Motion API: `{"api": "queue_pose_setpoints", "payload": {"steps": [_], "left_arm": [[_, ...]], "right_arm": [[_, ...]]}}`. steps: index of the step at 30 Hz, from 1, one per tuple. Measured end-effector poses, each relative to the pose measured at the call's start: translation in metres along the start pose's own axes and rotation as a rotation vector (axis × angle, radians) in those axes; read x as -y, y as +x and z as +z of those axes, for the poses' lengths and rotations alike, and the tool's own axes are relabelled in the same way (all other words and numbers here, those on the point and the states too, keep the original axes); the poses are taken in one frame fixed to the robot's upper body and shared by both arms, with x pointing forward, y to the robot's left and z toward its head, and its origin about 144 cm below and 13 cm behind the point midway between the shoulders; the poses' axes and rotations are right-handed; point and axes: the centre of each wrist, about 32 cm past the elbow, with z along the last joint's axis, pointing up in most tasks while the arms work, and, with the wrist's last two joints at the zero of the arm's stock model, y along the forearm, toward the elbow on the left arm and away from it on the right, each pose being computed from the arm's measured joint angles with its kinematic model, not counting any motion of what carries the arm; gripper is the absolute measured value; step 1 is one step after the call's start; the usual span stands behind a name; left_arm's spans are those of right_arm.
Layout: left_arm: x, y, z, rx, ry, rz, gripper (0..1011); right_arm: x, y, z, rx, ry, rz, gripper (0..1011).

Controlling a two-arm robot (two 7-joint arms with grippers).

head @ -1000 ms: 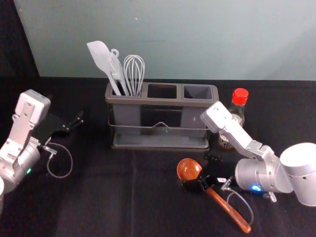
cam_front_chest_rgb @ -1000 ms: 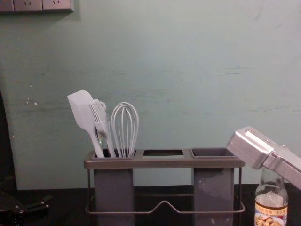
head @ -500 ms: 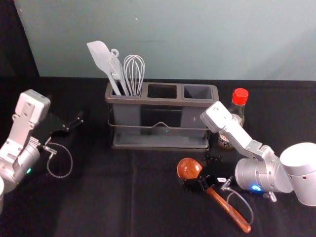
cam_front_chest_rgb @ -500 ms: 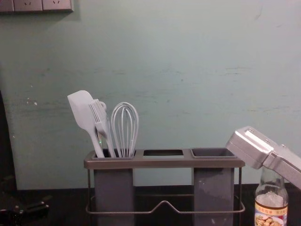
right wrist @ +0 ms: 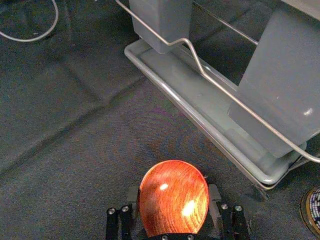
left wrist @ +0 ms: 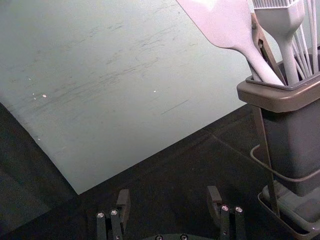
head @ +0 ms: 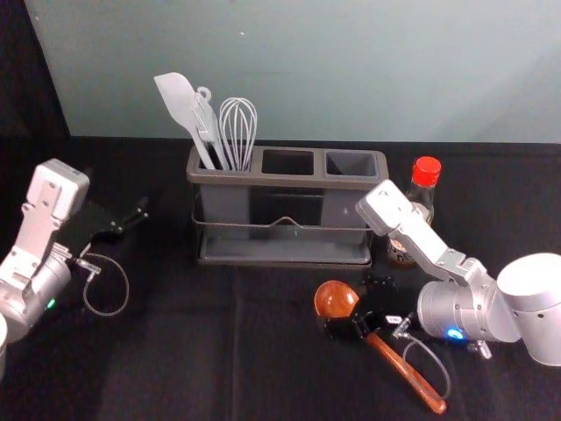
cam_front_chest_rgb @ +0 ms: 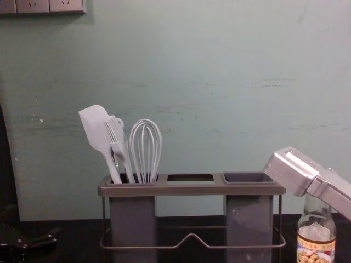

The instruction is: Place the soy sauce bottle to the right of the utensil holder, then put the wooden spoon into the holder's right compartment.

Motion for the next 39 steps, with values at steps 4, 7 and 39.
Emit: {"api": "queue_pose_setpoints", "payload": {"steps": [4,7,39], "left_arm": [[0.0,0.0,0.0,0.0,0.0,0.0,1005],[0.0,0.0,0.0,0.0,0.0,0.0,1005],[0.0,0.0,0.0,0.0,0.0,0.0,1005]], "right_arm": [[0.002,-0.002,0.0,0.019,0.023,0.004,839],[0.004,-0.004,-0.001,0.031,0.042,0.002,839],[0.098,-0.029,0.054,0.188,0.46,-0.156,840]]}}
